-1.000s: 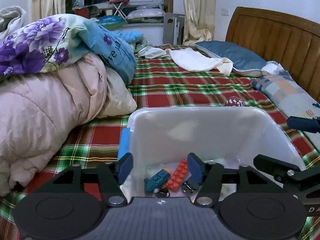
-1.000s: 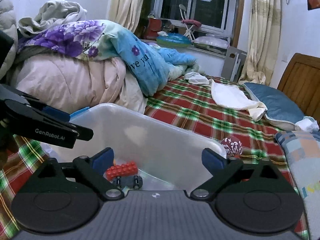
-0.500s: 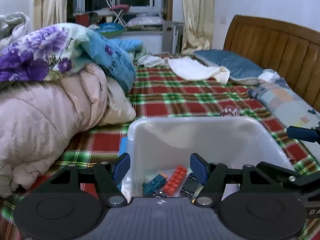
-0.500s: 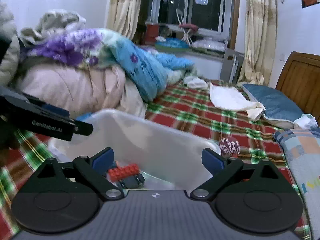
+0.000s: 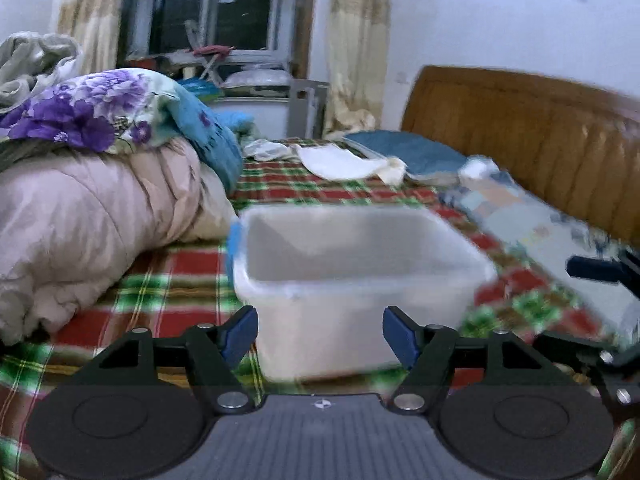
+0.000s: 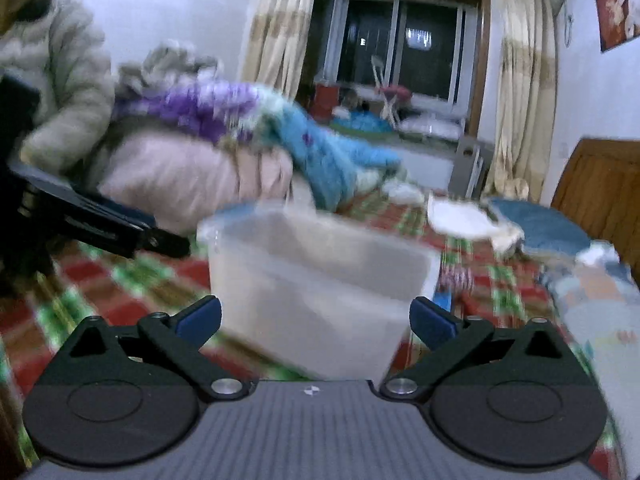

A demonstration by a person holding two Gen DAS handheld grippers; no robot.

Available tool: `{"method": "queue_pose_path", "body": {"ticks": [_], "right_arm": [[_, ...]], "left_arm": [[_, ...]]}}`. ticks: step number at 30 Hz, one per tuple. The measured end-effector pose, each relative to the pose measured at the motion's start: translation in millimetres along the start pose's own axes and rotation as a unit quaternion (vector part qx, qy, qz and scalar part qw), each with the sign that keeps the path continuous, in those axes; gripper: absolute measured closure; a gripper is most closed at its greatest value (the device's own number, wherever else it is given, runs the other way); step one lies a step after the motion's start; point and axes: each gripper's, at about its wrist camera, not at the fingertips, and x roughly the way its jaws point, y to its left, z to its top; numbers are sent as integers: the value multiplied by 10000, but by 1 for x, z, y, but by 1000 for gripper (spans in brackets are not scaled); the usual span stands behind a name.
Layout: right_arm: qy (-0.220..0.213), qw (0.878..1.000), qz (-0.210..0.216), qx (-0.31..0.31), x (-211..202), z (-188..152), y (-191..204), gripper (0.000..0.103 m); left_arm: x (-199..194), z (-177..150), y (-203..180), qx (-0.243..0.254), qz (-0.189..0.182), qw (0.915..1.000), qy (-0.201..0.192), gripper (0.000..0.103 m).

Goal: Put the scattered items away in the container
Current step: 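Open both grippers over the bin and move them back to the toys, then grasp the green pegged board with the left gripper while the right gripper grasps the blue block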

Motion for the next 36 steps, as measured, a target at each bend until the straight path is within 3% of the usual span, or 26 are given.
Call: {"method": "queue_pose_path", "body": {"ticks": [5, 12, 16, 21, 25, 28, 30, 36], "right_arm": [[559, 9980, 41, 298, 16, -38, 4, 0], [913, 9953, 30, 334, 42, -62, -2, 22], [986, 9942, 63, 420, 38, -76, 0, 34], [974, 9947, 218, 232, 35, -77, 15, 34], [818, 9960, 344, -82, 26, -75, 27, 23], [842, 9962, 214, -120, 29, -75, 24, 23], [815, 9965, 165, 21, 29, -73, 17, 23], [791, 9966, 189, 123, 28, -71, 15, 23]], "left_arm": [[19, -49, -9, 358, -136, 9987, 327, 30], [40, -65, 3, 385, -266, 9980, 418, 34], [46, -68, 1, 491, -348, 9972, 441, 43], [43, -72, 1, 499, -350, 9967, 528, 43], [17, -84, 2, 13, -336, 9967, 744, 38], [-3, -99, -14, -62, -217, 9960, 868, 38], [-10, -110, -30, -129, -327, 9949, 943, 38], [-2, -125, -62, 41, -341, 9944, 1003, 38]]}}
